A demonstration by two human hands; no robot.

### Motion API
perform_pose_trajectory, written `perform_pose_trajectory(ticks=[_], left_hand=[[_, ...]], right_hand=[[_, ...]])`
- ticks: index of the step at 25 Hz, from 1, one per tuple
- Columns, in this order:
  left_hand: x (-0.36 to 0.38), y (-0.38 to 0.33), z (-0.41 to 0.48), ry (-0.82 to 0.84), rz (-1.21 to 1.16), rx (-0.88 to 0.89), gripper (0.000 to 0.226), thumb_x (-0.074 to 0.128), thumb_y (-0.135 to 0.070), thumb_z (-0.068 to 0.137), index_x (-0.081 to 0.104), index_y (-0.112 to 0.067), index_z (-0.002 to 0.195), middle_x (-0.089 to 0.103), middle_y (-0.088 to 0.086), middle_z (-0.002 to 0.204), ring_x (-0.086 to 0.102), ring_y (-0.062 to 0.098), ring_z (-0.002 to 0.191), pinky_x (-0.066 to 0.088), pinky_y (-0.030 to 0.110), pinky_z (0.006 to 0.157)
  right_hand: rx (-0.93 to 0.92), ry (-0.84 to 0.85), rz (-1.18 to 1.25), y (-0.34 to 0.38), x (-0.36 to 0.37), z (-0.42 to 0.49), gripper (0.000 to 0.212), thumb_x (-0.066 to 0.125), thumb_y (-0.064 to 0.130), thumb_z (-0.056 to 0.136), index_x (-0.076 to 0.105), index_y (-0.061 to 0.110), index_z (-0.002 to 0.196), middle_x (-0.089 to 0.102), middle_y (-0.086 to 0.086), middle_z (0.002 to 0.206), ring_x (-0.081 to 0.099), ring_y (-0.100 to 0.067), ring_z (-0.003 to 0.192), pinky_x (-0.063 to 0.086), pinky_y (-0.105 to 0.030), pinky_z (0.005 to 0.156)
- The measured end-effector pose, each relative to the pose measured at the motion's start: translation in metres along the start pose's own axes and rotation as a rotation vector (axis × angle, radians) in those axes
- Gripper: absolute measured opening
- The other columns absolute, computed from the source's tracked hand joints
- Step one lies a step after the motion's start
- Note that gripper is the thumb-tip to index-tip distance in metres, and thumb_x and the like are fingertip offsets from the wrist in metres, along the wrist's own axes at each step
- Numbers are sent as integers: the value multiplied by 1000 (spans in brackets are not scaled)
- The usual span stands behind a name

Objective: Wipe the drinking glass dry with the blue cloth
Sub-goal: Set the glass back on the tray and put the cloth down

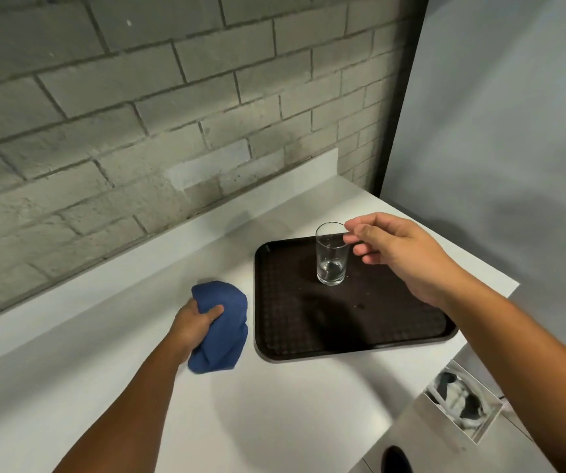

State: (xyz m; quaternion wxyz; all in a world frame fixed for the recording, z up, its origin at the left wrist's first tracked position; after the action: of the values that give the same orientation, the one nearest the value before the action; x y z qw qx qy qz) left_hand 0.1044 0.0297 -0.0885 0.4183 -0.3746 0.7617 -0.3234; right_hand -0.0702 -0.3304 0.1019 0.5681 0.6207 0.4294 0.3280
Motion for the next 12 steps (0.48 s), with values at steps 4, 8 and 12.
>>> perform_pose_trajectory(ticks=[4,8,12], left_hand=[[-8,-24,-7,-206,614,174,54,80,-38,98,63,-2,134,77,21,120,74,44,112,57,58,103],[5,-48,-18,-429,829,464,73,79,-30,100,50,12,152,65,35,146,67,54,128,44,63,116],[51,-8,4,-79,871,355,69,42,-32,120,18,2,175,22,25,184,24,42,169,18,53,136]], right_hand=[[-18,-26,1,4,-6,1,18,62,17,110,80,20,109,81,-21,122,66,-16,89,55,-35,87],[-12,-42,3,3,-8,0,18,62,17,110,79,21,109,81,-21,122,66,-16,90,54,-31,84],[-12,-35,10,2,-8,0,19,62,16,110,80,22,107,83,-19,117,65,-15,89,54,-29,82]])
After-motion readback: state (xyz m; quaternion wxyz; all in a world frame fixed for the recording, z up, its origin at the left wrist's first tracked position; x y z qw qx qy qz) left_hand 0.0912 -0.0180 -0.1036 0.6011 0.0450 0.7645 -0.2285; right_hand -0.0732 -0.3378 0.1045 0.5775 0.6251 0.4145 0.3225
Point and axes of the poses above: each hand's wrist, its own z-axis towards the middle knuckle, its own x-axis out of the palm, y = z × x, the point moved 8 cm from there along z, towards the middle knuckle
